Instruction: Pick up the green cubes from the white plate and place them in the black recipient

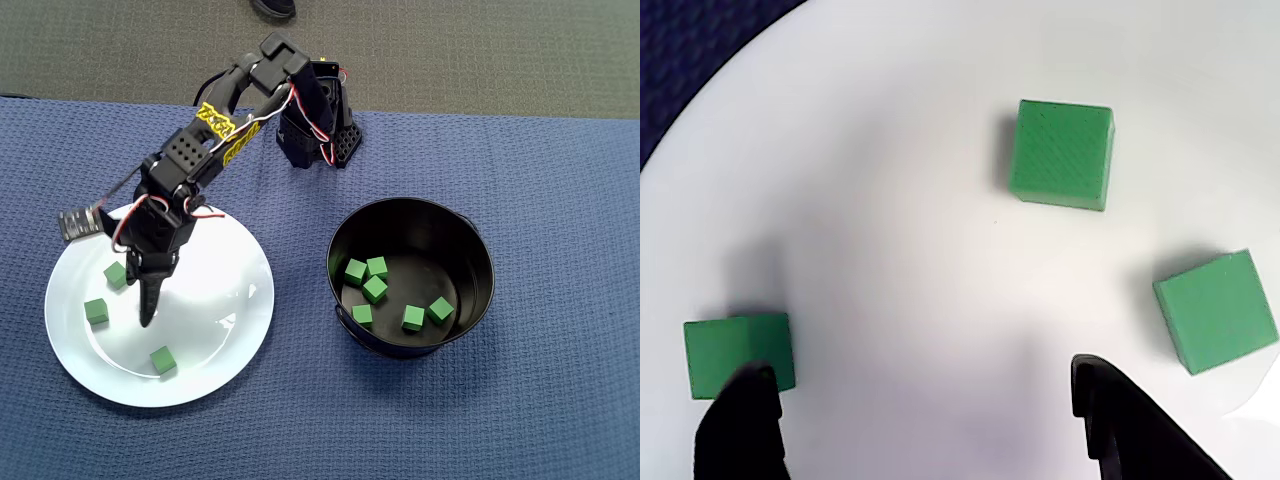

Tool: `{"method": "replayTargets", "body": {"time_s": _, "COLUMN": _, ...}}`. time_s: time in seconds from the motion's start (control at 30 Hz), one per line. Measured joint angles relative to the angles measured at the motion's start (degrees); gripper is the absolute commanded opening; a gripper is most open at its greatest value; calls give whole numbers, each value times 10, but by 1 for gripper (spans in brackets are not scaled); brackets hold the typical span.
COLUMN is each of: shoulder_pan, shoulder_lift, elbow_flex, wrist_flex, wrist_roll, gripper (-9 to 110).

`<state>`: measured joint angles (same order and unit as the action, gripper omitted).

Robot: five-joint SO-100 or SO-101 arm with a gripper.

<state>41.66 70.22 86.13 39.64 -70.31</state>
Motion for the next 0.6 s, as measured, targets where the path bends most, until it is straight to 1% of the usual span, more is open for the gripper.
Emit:
{"method": "replayTargets", "body": {"time_s": 0.1, "shoulder_pan": -2, "shoulder_lift": -2, "elbow_flex": -18, "wrist_flex": 4, "wrist_roll": -41, "gripper": 34}}
{"method": "replayTargets", "body": {"time_s": 0.2, "shoulder_pan": -7, "shoulder_lift": -12, "elbow_flex": -31, "wrist_flex": 3, "wrist_roll": -62, "gripper": 33}}
{"method": "replayTargets", "body": {"time_s": 0.6, "shoulder_pan": -27, "shoulder_lift": -95, "elbow_flex": -157, "wrist_flex": 42, "wrist_roll": -62, "gripper": 31}}
